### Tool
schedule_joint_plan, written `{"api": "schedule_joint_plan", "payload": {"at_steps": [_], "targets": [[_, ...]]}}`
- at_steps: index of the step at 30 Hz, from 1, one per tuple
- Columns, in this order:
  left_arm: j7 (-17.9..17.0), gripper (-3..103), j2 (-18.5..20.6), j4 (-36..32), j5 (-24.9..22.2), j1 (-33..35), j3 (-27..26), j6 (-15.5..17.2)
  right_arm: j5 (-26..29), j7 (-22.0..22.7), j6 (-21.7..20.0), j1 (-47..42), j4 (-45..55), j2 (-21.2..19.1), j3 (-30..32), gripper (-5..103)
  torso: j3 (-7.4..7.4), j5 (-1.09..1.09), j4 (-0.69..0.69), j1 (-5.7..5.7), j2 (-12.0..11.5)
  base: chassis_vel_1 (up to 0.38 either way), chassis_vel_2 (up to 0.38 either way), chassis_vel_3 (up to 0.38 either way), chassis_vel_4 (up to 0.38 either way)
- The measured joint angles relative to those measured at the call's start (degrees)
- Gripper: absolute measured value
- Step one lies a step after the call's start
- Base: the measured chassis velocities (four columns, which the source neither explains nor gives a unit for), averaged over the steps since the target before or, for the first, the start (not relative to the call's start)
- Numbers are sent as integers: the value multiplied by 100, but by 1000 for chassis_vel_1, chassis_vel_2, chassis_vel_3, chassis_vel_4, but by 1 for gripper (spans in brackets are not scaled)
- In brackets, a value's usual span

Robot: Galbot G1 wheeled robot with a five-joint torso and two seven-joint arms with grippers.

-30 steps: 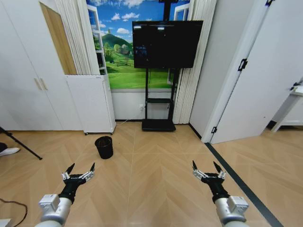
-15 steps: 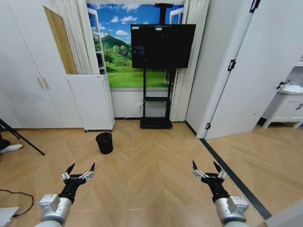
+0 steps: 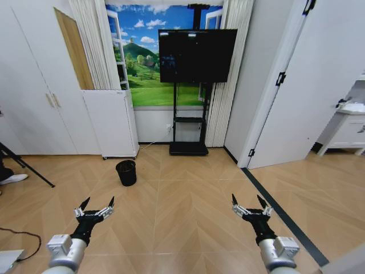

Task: Pick up the trash bin and place the garbage on the floor into it.

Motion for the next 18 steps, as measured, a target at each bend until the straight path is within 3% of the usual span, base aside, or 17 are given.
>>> {"api": "schedule_joint_plan", "payload": {"at_steps": [18], "targets": [[0,100,0,0,0,0,0,0,0,0,0,0,0,0,0,100,0,0,0,0,0,0,0,0,0]]}}
